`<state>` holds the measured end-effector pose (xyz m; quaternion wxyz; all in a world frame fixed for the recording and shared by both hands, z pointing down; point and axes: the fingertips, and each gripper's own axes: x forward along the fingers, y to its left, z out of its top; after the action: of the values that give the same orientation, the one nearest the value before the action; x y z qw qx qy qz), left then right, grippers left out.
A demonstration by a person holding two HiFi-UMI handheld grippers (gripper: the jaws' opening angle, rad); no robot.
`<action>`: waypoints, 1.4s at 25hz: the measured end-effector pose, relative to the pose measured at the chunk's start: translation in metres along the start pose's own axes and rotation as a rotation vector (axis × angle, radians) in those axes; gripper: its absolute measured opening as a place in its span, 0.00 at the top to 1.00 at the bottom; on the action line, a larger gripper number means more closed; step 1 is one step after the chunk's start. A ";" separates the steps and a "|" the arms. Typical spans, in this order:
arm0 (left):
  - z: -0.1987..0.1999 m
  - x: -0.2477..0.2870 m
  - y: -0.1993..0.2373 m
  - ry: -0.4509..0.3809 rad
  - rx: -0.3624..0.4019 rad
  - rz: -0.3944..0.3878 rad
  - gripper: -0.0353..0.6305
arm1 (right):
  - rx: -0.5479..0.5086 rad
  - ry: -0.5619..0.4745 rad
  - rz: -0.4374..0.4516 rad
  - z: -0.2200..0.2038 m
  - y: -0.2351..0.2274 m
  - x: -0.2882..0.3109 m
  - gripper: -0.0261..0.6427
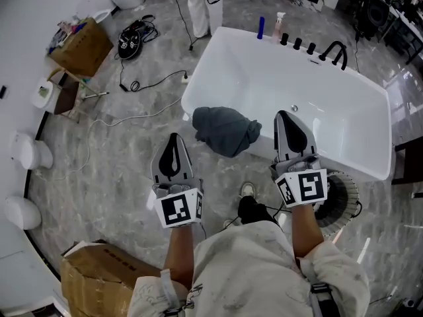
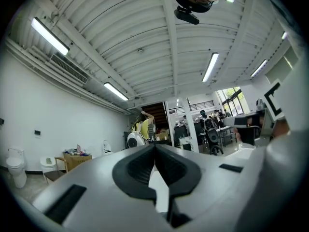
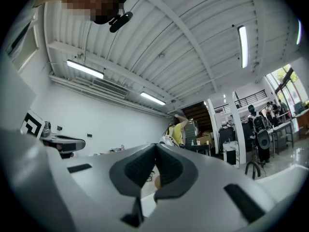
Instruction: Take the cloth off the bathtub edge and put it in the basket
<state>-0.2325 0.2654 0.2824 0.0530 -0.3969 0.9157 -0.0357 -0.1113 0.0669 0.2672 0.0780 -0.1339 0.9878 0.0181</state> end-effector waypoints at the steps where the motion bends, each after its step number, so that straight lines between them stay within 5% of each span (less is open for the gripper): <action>1: 0.000 0.013 -0.003 0.001 -0.001 0.000 0.94 | 0.002 0.001 -0.001 -0.002 -0.010 0.009 0.98; 16: -0.007 0.152 -0.050 -0.008 -0.009 0.000 0.94 | 0.048 0.042 0.018 -0.044 -0.120 0.102 0.98; 28: -0.066 0.181 -0.033 0.062 -0.056 -0.017 0.94 | 0.074 0.139 0.071 -0.099 -0.099 0.147 0.98; 35: -0.125 0.203 0.004 0.109 -0.070 -0.022 0.94 | 0.076 0.251 0.124 -0.170 -0.057 0.186 0.98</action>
<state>-0.3887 0.1227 0.3916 -0.0113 -0.4060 0.9134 -0.0259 -0.2989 -0.0460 0.4046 -0.0423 -0.0709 0.9961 -0.0316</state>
